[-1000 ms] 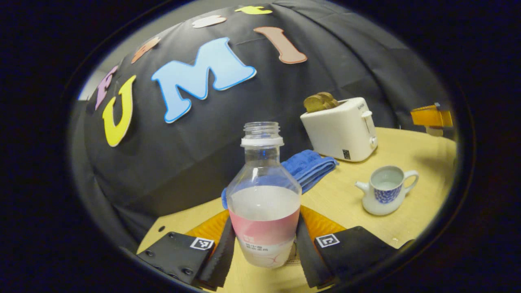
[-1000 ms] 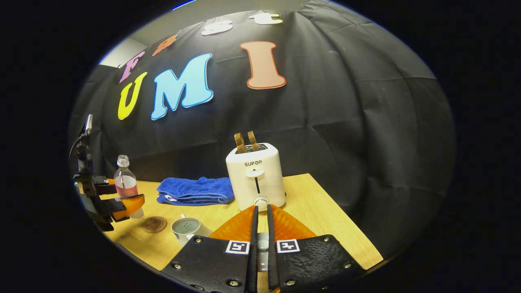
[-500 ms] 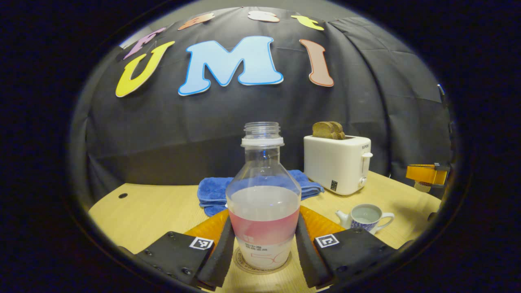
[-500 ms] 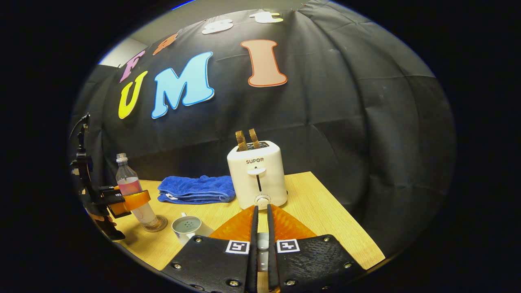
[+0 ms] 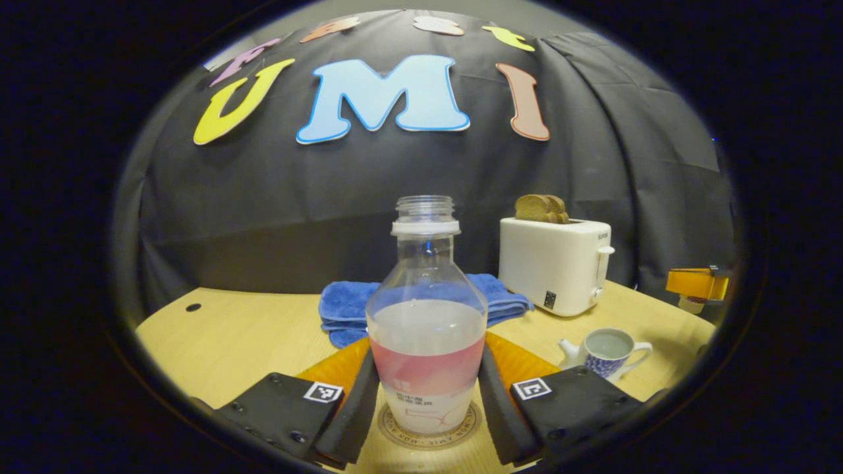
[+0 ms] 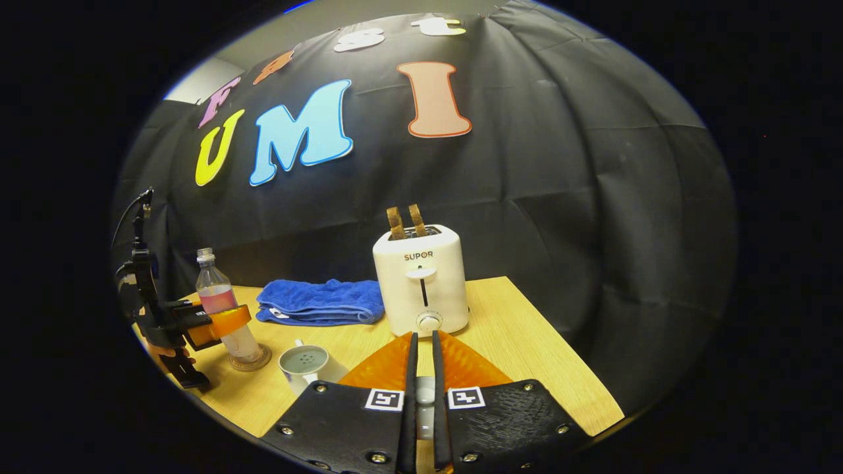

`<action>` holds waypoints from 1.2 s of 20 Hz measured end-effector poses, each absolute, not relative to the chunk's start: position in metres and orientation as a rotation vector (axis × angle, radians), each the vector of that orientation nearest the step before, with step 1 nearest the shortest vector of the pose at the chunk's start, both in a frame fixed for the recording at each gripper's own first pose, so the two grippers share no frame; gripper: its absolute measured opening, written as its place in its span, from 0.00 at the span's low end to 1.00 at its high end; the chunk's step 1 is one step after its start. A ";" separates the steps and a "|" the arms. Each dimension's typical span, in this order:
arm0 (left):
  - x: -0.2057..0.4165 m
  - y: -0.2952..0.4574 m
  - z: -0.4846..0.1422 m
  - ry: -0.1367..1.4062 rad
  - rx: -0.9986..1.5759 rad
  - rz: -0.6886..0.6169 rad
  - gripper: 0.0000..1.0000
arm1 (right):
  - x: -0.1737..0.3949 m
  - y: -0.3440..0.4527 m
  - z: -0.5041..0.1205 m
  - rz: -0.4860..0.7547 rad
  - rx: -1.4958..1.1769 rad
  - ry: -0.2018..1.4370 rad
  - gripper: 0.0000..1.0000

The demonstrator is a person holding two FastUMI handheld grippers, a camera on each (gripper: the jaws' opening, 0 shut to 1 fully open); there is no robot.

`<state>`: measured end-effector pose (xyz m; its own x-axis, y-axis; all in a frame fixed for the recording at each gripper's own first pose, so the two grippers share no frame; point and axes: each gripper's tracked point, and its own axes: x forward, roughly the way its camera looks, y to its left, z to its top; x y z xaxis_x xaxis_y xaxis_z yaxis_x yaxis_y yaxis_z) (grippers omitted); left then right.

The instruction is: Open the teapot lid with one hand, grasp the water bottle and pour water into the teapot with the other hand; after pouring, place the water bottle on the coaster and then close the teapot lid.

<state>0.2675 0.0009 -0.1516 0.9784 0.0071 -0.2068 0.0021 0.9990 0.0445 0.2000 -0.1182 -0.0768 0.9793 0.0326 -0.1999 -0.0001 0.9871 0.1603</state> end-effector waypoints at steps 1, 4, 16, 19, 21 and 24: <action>0.266 0.000 -0.153 0.209 0.044 0.005 0.87 | 0.200 -0.118 -0.078 0.017 0.161 0.206 0.10; 0.265 0.000 -0.153 0.212 0.056 0.004 0.87 | 0.201 -0.117 -0.078 0.017 0.157 0.205 0.10; 0.264 0.002 -0.137 0.168 0.025 -0.004 1.00 | 0.199 -0.107 -0.076 0.043 0.127 0.197 0.10; 0.257 0.005 -0.134 0.167 0.017 -0.006 1.00 | 0.198 -0.102 -0.074 0.056 0.116 0.196 0.10; 0.248 0.004 -0.135 0.162 -0.002 -0.021 1.00 | 0.195 -0.091 -0.068 0.092 0.123 0.172 0.10; 0.231 0.006 -0.128 0.133 0.003 -0.029 1.00 | 0.201 -0.070 -0.065 0.139 0.114 0.165 0.10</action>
